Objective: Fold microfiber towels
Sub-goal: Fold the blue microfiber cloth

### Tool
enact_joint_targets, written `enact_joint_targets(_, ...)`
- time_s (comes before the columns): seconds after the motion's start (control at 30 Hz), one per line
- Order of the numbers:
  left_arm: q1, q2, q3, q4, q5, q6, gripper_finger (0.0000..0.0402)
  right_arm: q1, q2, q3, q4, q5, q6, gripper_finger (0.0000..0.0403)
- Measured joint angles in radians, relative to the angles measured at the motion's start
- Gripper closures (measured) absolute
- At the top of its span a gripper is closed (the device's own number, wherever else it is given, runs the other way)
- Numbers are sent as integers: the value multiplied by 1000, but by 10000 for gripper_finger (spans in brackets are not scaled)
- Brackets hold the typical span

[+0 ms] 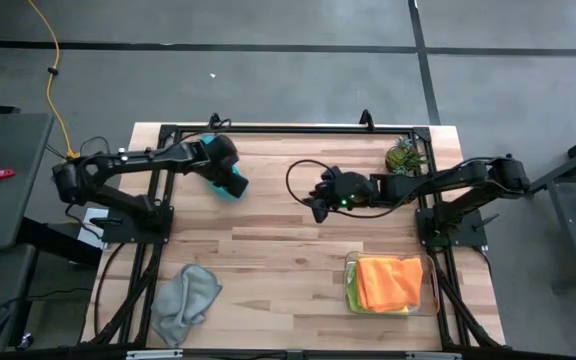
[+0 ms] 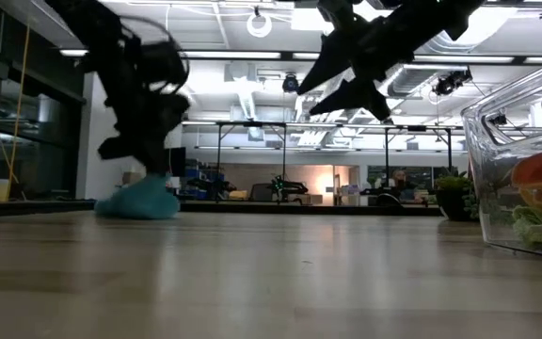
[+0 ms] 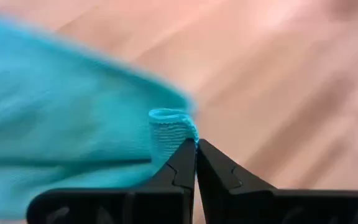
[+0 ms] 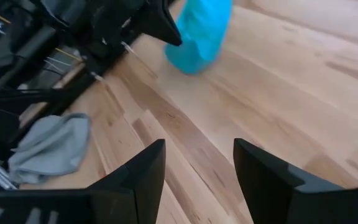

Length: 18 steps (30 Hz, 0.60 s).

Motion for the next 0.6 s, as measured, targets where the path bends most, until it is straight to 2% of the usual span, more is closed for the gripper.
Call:
enact_joint_targets(0.2, -115, -106, 131, -2, 7, 94, 401, 0, 0, 0, 104, -11, -75, 222)
enact_joint_targets(0.33, -210, -176, 223, -15, 7, 225, 401, 0, 0, 0, 144, -17, -108, 222)
enact_joint_targets(0.47, -329, -230, 261, -32, 0, 374, 401, 0, 0, 0, 148, -38, -111, 222)
enact_joint_targets(0.6, -436, -262, 291, -47, -161, 481, 401, 0, 0, 0, 147, -53, -111, 222)
